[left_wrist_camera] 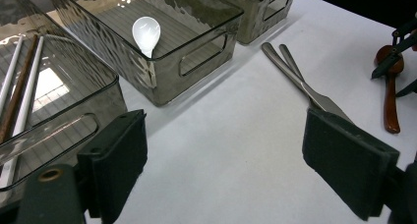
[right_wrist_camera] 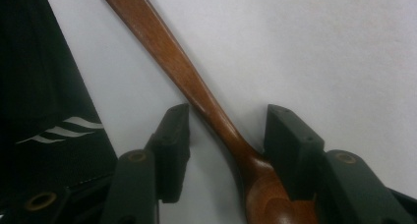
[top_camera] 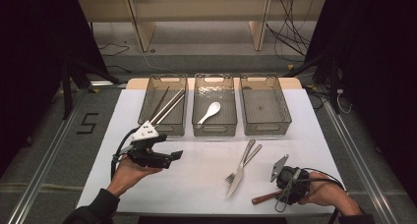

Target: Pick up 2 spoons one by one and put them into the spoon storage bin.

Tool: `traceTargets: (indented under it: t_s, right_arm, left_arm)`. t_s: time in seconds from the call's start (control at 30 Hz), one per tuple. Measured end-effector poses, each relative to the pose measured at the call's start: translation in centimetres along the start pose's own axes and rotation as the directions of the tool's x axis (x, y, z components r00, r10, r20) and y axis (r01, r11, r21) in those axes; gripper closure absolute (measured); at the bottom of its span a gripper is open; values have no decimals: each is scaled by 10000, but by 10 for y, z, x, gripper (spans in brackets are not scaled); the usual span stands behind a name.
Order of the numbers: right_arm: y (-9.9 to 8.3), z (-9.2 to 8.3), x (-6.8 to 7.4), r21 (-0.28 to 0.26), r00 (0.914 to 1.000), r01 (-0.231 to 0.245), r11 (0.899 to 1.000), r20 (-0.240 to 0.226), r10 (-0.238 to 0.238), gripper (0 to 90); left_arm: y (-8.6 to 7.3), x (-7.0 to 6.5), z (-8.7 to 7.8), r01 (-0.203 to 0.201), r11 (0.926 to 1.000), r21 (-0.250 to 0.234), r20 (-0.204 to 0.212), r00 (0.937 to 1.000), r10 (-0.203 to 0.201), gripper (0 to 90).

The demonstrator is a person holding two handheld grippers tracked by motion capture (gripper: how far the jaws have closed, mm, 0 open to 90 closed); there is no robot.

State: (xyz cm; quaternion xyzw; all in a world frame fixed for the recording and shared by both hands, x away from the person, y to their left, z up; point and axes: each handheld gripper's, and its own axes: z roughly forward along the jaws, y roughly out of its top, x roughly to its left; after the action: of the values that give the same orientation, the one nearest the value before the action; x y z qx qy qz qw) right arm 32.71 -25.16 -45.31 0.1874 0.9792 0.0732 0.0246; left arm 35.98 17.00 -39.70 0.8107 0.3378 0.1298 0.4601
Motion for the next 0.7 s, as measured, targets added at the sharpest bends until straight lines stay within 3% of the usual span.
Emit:
traceTargets:
  t_s: [0.4,0.63,0.7]
  right_arm:
    - [2,-1,2,168,9998,188,9997,46,-189,804]
    - [1,-3,4,74,9963,812,9967,276,-814,821]
    - [1,-6,4,-127,9976,601,9981,340,-597,822]
  left_arm:
    - [-1,1,1,28,10000,67,-14,10000,-28,166]
    - [-2,3,-1,80,9999,-65,-50,10000,-80,166]
    - [-2,3,-1,102,9999,-101,-51,9999,-103,166]
